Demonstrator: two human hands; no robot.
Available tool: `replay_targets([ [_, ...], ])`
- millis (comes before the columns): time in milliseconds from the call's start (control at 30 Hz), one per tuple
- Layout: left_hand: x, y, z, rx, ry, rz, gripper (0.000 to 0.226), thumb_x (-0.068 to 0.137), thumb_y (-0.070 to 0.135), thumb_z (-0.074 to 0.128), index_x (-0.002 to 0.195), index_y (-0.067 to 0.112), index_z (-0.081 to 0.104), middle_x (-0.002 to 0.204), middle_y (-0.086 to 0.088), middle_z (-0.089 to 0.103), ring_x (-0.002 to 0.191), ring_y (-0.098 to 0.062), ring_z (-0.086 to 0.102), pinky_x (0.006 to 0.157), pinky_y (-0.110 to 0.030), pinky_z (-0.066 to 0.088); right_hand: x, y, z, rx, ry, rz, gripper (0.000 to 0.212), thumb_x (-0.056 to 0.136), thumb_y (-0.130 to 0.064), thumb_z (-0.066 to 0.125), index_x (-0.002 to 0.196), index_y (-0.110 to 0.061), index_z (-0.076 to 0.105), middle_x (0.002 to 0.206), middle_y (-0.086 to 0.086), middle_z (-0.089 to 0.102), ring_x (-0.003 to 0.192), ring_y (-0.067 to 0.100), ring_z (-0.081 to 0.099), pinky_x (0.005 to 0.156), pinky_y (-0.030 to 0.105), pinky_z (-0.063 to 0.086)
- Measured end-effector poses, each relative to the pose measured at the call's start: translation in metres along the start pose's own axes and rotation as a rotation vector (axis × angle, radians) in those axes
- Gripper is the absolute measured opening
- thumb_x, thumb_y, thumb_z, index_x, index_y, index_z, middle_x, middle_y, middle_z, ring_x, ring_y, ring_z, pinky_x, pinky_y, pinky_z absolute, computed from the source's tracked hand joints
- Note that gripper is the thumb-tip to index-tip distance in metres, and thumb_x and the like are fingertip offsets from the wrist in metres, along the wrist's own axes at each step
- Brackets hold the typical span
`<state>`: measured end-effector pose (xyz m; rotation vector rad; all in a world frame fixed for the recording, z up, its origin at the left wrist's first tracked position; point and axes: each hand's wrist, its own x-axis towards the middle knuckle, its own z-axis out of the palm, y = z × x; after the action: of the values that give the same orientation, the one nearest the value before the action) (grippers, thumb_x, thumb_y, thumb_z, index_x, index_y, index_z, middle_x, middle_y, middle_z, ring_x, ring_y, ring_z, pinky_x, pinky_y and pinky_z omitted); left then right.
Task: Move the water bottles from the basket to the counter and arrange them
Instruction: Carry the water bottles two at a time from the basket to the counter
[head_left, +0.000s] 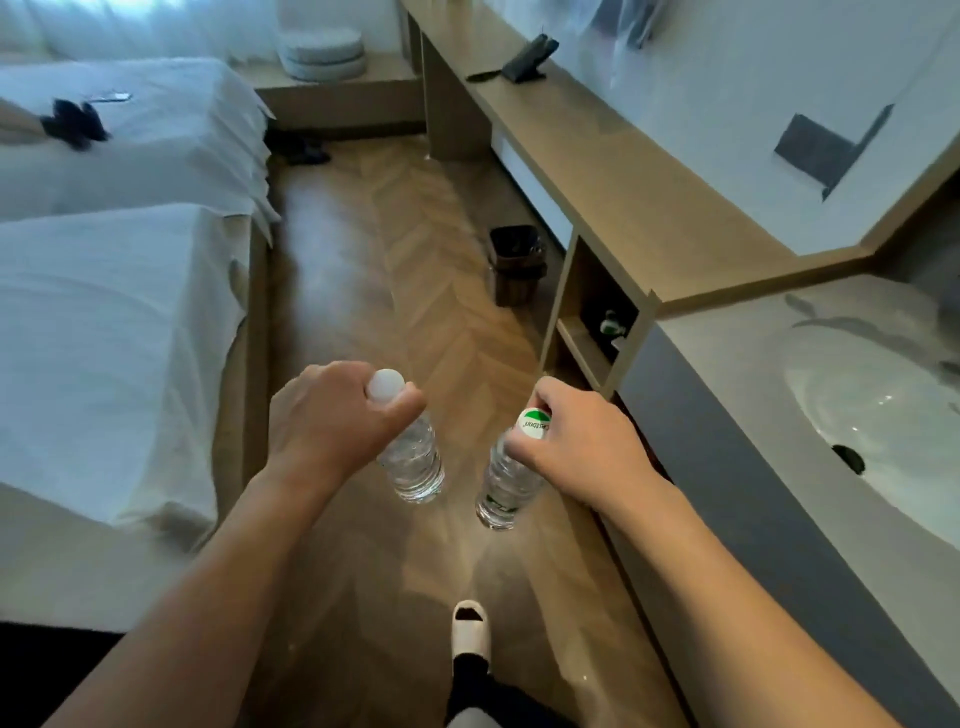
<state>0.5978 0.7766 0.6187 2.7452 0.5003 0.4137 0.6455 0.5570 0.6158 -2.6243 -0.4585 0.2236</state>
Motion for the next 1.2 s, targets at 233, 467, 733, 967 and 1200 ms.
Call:
replay_targets([
  [233,0.156,-0.031,0.004,0.037,0.045,-0.054,0.052,0.071,0.064,0.051,0.053,0.016,0.054,0.052,0.002,0.053,0.058,-0.025,0.053,0.054,-0.030,0.035,0.164,-0.038,-0.011,0.025,0.003,-0.056,0.028,0.072,-0.046,0.063,0.081,-0.024,0.047,0.071,-0.005,0.061,0.067,0.019,0.060,0.061,0.039,0.052],
  [467,0.314,-0.063,0.034,0.050,0.036,-0.023,0.051,0.067,0.063,0.047,0.050,0.015,0.051,0.049,0.001,0.050,0.056,-0.025,0.052,0.052,-0.029,0.034,0.321,-0.060,-0.010,0.033,0.027,-0.040,0.027,0.072,-0.044,0.063,0.079,-0.023,0.048,0.072,-0.004,0.061,0.069,0.021,0.060,0.062,0.036,0.050],
  [733,0.515,-0.088,0.070,0.030,-0.009,0.058,0.050,0.074,0.056,0.056,0.048,0.014,0.046,0.047,0.003,0.045,0.053,-0.014,0.045,0.049,-0.026,0.026,0.503,-0.093,-0.011,0.006,0.053,0.048,0.027,0.074,-0.044,0.064,0.083,-0.023,0.050,0.073,-0.005,0.062,0.067,0.017,0.061,0.058,0.035,0.053],
  [967,0.677,-0.099,0.112,0.024,-0.060,0.059,0.049,0.072,0.054,0.059,0.049,0.012,0.047,0.047,0.002,0.049,0.056,-0.019,0.051,0.049,-0.027,0.030,0.656,-0.102,-0.013,0.044,0.048,0.105,0.025,0.074,-0.043,0.064,0.081,-0.024,0.049,0.071,-0.005,0.061,0.065,0.016,0.060,0.053,0.032,0.046],
  [1200,0.839,-0.108,0.161,0.020,-0.062,0.032,0.050,0.072,0.055,0.056,0.047,0.013,0.044,0.044,0.003,0.044,0.051,-0.014,0.048,0.047,-0.026,0.027,0.839,-0.099,-0.012,0.038,0.004,0.061,0.027,0.070,-0.044,0.063,0.078,-0.023,0.048,0.071,-0.004,0.061,0.067,0.018,0.060,0.058,0.038,0.051],
])
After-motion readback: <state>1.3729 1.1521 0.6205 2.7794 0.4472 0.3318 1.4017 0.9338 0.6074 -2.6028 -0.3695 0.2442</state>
